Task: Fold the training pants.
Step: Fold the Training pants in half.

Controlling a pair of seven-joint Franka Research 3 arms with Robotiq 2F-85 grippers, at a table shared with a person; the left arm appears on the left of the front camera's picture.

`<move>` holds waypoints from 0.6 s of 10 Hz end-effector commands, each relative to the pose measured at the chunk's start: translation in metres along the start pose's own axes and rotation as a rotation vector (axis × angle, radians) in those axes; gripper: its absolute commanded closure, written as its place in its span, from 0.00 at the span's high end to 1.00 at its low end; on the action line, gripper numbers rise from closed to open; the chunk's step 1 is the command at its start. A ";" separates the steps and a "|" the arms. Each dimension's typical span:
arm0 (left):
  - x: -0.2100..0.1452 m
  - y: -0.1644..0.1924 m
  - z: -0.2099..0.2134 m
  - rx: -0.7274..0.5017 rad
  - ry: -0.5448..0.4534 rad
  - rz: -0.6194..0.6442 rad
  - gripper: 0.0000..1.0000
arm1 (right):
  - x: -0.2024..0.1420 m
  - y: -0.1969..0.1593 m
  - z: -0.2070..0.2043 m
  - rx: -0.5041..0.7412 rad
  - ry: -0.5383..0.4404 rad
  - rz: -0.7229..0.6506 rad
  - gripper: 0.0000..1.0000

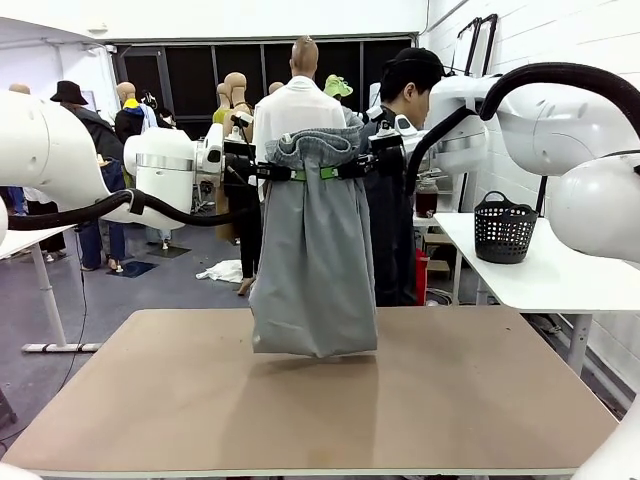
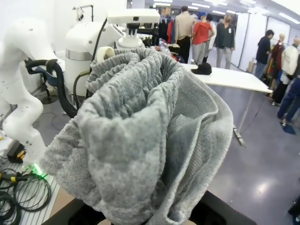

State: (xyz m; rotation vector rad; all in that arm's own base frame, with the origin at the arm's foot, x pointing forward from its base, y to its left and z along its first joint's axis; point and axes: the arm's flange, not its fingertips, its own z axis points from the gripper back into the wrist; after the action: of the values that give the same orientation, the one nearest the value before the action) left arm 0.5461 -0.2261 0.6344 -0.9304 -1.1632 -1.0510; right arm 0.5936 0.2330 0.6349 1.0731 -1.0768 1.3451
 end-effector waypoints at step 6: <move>0.026 0.074 -0.029 0.040 0.028 0.007 0.00 | 0.017 -0.074 -0.008 -0.054 0.056 0.017 0.00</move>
State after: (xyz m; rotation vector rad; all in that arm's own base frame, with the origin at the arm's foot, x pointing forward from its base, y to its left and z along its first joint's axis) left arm 0.6132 -0.2327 0.6435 -0.8868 -1.1804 -1.0508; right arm 0.6527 0.2351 0.6491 0.9790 -1.0946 1.3650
